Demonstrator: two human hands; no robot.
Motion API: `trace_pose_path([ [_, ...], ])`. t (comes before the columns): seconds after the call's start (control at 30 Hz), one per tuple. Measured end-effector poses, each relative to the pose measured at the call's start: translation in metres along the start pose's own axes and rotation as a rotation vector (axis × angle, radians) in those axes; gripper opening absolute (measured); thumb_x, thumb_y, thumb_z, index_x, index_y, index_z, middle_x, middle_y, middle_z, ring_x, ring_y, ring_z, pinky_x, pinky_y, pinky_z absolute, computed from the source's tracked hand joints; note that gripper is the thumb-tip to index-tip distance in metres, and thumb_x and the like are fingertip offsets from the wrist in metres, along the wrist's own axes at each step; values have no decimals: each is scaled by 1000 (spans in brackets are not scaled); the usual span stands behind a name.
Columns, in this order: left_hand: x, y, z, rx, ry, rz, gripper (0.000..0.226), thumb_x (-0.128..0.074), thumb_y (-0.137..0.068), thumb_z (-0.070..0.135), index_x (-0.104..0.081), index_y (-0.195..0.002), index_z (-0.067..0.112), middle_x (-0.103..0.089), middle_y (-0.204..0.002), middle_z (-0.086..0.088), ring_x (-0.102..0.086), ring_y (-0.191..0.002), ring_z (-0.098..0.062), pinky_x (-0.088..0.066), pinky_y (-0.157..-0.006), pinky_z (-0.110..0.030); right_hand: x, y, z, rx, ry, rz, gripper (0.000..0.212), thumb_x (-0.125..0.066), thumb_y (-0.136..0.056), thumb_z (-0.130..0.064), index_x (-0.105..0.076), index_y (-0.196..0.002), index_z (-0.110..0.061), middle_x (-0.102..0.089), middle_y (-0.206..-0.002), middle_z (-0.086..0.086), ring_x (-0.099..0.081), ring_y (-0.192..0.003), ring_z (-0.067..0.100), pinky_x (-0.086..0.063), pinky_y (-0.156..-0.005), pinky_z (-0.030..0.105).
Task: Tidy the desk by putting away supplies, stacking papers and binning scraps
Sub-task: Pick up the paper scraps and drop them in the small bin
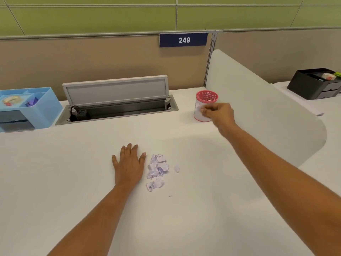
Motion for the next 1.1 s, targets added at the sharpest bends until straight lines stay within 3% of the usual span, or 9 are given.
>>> trace_pose_path([
  [0.1,-1,0,-1,-1,-32,17,52,-24,-99,43,-25,-145,20,-18,-155,0,-10,-145,-18,-7,-115,-48,16,-42,-21,61,133,121,28,-75,-77,-16,-71,-101,-2,-69,-103,13,-62,-93,21,-50,-88,27],
  [0.2,-2,-1,-2,3,-28,29,51,-25,-99,42,-27,-145,20,-19,-155,1,-11,-144,-17,-6,-115,-47,14,-72,-29,110,301,132,26,-72,-80,-17,-71,-101,-1,-69,-106,14,-61,-91,19,-44,-74,21],
  [0.43,-2,-1,-3,10,-30,51,50,-27,-98,42,-29,-144,22,-21,-155,2,-13,-144,-16,-7,-115,-47,-15,-104,-24,139,776,-42,32,-65,-87,-17,-64,-116,-3,-62,-118,16,-59,-108,28,-47,-87,29],
  [0.57,-2,-1,-3,13,-21,53,50,-29,-98,41,-30,-144,21,-22,-155,2,-14,-144,-16,-7,-115,-47,-19,-99,-26,219,750,-43,27,-54,-93,-11,-64,-116,-1,-63,-117,18,-59,-106,30,-47,-88,30],
  [0.7,-2,0,-3,17,-25,51,49,-28,-98,41,-29,-144,22,-22,-154,2,-13,-144,-16,-7,-115,-47,-18,-67,-35,327,469,62,24,-51,-89,0,-69,-103,2,-69,-106,17,-63,-100,28,-41,-80,17],
  [0.83,0,1,-1,15,-28,44,49,-27,-99,40,-29,-144,21,-21,-155,2,-13,-144,-17,-7,-115,-47,-59,-7,-20,365,382,-142,18,-58,-87,-2,-70,-98,4,-70,-102,18,-65,-96,26,-42,-84,19],
  [0.93,1,1,-1,18,-14,35,48,-26,-100,39,-29,-144,20,-21,-155,1,-13,-144,-17,-6,-115,-47,-91,37,15,282,478,-363,20,-59,-88,-7,-70,-103,1,-70,-107,16,-65,-99,24,-40,-85,14],
  [1.03,1,1,-1,20,-19,35,48,-25,-100,38,-28,-144,21,-21,-155,2,-12,-144,-16,-6,-115,-46,-115,75,45,175,607,-548,30,-55,-93,-22,-63,-119,-8,-62,-123,11,-57,-114,23,-37,-95,22],
  [1.1,1,1,-1,19,-9,35,48,-25,-100,38,-29,-144,21,-21,-155,1,-13,-144,-17,-6,-115,-47,-129,97,51,208,755,-648,42,-46,-96,-33,-49,-133,-14,-49,-139,7,-44,-128,23,-34,-103,30],
])
Point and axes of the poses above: each hand's wrist, its own y-axis away from the middle knuckle, its own x-axis out of the back of the hand, z = x × y, the point moved 9 cm from there along -y, towards the middle knuckle
